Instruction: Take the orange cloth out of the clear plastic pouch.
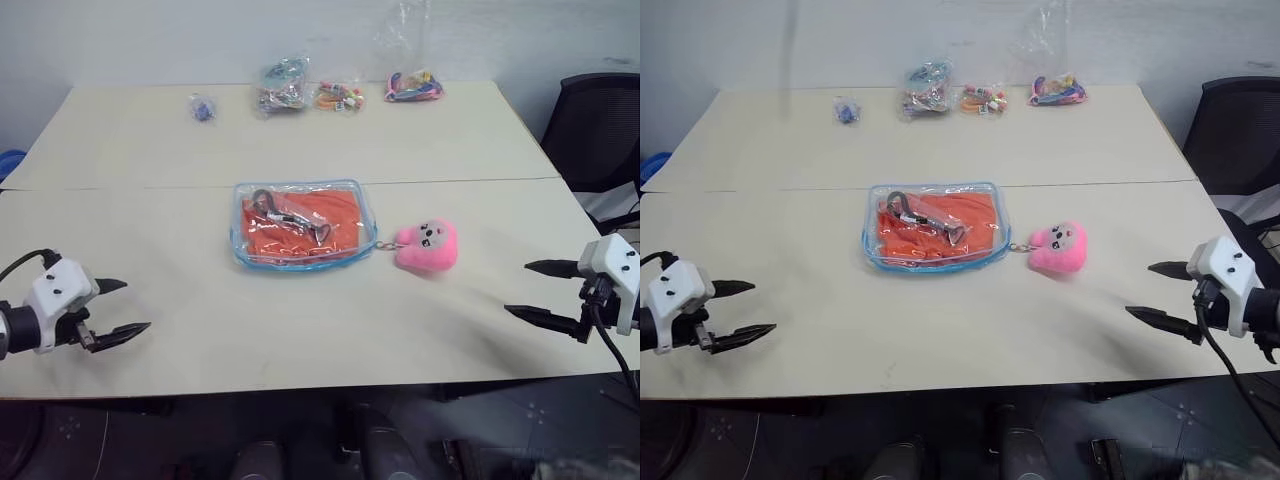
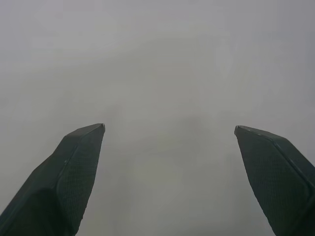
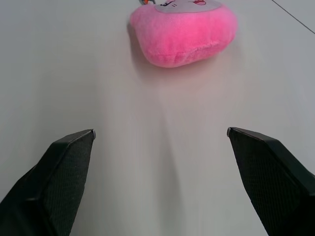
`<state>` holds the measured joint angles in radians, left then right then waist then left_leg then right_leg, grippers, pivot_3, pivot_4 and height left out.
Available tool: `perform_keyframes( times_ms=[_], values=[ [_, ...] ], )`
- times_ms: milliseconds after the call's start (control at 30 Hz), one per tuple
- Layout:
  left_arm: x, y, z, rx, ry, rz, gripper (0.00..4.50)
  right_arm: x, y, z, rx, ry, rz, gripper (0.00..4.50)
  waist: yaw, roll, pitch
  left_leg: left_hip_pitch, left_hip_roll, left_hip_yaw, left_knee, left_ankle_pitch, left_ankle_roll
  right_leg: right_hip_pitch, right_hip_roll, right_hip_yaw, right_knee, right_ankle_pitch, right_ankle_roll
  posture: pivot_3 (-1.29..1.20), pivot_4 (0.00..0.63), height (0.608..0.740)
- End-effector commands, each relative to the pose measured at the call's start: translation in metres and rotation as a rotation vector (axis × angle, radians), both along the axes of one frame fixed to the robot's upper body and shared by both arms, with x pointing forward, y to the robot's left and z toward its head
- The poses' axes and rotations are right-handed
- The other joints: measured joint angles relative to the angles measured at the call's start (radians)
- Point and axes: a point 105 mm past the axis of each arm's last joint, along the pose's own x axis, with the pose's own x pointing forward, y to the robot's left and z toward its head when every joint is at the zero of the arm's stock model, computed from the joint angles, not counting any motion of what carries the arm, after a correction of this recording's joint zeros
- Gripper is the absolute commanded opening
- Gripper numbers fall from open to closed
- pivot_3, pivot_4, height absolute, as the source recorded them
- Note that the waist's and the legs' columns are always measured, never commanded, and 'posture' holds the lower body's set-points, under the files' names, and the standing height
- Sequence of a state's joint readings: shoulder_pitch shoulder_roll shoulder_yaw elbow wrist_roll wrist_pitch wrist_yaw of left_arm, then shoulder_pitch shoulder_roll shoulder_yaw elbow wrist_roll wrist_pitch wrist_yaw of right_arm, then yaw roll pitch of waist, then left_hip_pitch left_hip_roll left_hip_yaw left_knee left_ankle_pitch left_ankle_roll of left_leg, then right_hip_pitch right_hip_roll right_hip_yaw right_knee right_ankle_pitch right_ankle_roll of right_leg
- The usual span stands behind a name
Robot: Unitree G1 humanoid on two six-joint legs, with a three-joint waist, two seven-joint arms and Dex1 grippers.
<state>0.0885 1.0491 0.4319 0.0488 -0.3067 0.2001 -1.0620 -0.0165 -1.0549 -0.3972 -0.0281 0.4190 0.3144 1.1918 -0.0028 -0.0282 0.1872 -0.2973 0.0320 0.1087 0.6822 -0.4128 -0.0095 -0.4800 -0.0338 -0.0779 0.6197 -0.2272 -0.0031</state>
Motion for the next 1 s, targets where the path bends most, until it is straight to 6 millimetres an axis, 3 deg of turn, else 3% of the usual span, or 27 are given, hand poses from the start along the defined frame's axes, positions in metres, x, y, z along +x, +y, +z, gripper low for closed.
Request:
perform_keyframes(
  times_ms=[33,1000],
  values=[
    [0.001,-0.001,0.008,0.017,-0.033,-0.007,4.5,0.0,0.001,0.008,-0.01,-0.038,0.015,4.5,0.0,0.0,0.0,0.0,0.0,0.0,0.0,0.0,0.0,0.0,0.0,0.0,0.0,0.0,0.0,0.0,0.15,0.74],
    [0.005,-0.021,0.012,-0.038,-0.045,-0.002,4.5,0.009,0.007,0.002,-0.04,-0.113,0.019,4.5,0.0,0.001,0.0,0.001,0.0,0.001,0.0,0.001,-0.001,0.0,0.001,0.001,0.001,0.0,0.0,0.0,0.15,0.74]
  ],
)
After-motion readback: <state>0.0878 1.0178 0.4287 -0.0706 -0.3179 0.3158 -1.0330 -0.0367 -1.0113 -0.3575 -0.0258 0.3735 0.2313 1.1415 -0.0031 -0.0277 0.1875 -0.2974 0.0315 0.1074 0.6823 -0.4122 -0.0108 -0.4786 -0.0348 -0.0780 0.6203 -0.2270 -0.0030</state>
